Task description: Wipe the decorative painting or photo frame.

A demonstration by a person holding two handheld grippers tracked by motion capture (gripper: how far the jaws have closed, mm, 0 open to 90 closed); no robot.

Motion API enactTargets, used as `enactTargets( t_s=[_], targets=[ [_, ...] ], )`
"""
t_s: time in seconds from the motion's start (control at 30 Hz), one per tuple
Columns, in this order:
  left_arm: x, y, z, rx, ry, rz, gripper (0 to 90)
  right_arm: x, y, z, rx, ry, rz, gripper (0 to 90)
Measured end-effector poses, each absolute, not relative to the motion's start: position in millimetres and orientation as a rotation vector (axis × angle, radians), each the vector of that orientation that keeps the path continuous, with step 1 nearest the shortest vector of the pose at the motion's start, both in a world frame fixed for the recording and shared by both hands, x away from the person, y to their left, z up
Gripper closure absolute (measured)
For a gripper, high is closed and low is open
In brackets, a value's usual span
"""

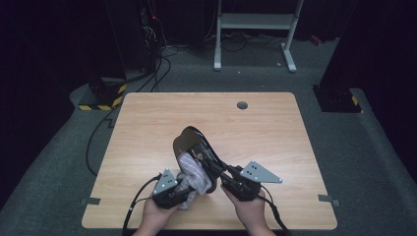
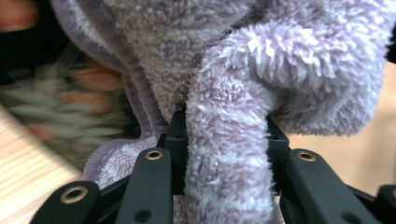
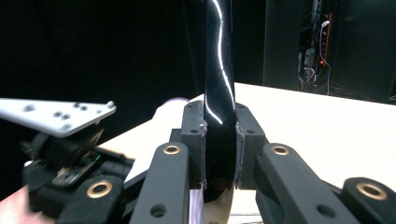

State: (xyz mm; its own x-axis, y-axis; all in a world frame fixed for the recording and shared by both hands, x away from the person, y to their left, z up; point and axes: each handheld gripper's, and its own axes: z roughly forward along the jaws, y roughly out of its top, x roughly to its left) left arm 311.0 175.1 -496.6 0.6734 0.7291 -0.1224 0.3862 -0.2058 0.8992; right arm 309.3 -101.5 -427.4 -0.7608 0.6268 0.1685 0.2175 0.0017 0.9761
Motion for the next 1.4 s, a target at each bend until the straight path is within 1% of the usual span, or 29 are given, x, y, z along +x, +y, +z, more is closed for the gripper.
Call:
enactTargets(
  t_s=[0.23,0.37,0.43,0.6,0.87,0.97,1.17,1.23,1.33,1.4],
  targets=[
    [346,218,-500,1.778,1.115,0.528,65.3,309,-102,-428,0.873,1.970,1.819,78.5],
    [359,228,-499,1.764,1.179,0.568,65.1,310,-102,-428,0.872,1.971,1.821,78.4],
    [362,228,-500,1.760,1.184,0.553,65.2,310,-101,-428,0.873,1.967,1.818,78.3],
    [349,212,-498,1.796,1.111,0.523,66.1,310,-101,-428,0.874,1.964,1.814,78.3],
    [314,169,-486,1.885,0.896,0.462,66.2,310,-102,-428,0.876,1.964,1.818,78.5],
    [303,155,-483,1.887,0.845,0.409,66.2,311,-102,-428,0.880,1.962,1.821,78.5],
    [288,137,-483,1.889,0.781,0.348,66.1,311,-103,-428,0.882,1.965,1.827,78.5],
    [285,134,-482,1.896,0.765,0.356,66.1,311,-102,-428,0.876,1.966,1.827,78.5],
    [288,136,-483,1.882,0.771,0.343,66.1,311,-102,-428,0.875,1.965,1.829,78.5],
    [292,140,-484,1.869,0.784,0.356,66.0,312,-103,-428,0.882,1.965,1.826,78.5]
  ],
)
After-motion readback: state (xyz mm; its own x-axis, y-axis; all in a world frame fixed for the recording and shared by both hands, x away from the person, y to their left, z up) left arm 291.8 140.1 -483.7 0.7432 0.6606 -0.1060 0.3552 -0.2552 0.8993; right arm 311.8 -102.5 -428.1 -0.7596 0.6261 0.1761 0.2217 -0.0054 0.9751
